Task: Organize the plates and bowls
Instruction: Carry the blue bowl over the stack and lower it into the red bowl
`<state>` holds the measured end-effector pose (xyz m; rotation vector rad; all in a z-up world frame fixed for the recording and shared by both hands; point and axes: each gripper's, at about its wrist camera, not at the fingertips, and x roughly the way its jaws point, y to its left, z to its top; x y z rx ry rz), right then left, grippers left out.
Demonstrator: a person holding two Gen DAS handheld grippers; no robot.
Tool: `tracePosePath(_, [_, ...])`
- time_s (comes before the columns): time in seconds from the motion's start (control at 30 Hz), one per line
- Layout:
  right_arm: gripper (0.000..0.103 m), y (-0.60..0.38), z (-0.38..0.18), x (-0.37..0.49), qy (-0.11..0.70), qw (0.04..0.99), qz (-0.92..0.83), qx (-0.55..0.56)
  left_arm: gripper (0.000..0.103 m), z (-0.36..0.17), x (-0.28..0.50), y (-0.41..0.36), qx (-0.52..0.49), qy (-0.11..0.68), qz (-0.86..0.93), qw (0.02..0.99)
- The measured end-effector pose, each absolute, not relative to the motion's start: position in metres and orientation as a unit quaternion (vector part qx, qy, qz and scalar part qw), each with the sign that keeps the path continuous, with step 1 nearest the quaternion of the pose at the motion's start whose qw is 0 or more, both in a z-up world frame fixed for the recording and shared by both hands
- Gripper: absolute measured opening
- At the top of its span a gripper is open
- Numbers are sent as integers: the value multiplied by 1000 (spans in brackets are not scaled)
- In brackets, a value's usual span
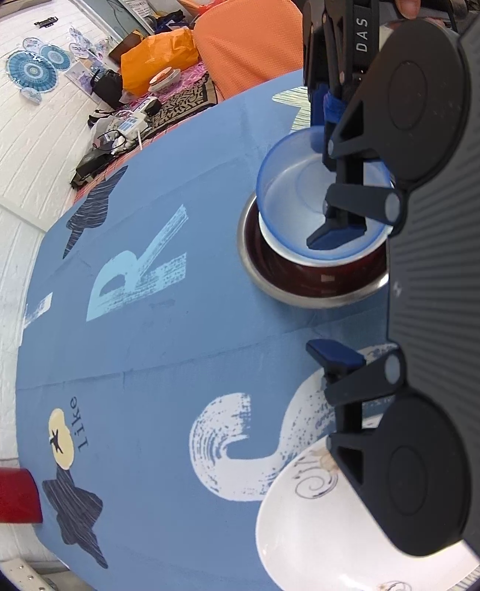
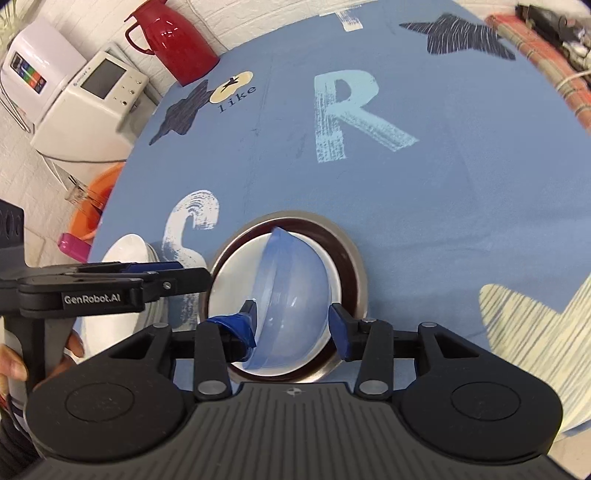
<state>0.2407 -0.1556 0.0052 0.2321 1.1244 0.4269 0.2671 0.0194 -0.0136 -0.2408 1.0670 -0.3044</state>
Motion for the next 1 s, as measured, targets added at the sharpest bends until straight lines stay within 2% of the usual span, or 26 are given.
tracePosePath(0.57, [29, -171, -4, 237, 511, 838, 168, 88, 51, -5, 257, 15, -108, 489, -166, 849])
tracePosePath(0.7, [29, -171, 10, 235, 490, 847, 186, 89, 52, -1, 254, 17, -105, 483, -166, 853])
tracePosePath(0.83, [30, -181, 23, 222, 467, 857, 191, 108, 53, 2, 249, 27, -92, 480, -162, 857])
tracePosePath(1.0, [30, -193, 13, 195, 458, 860, 170, 150, 54, -3, 250, 31, -51, 504, -170, 845])
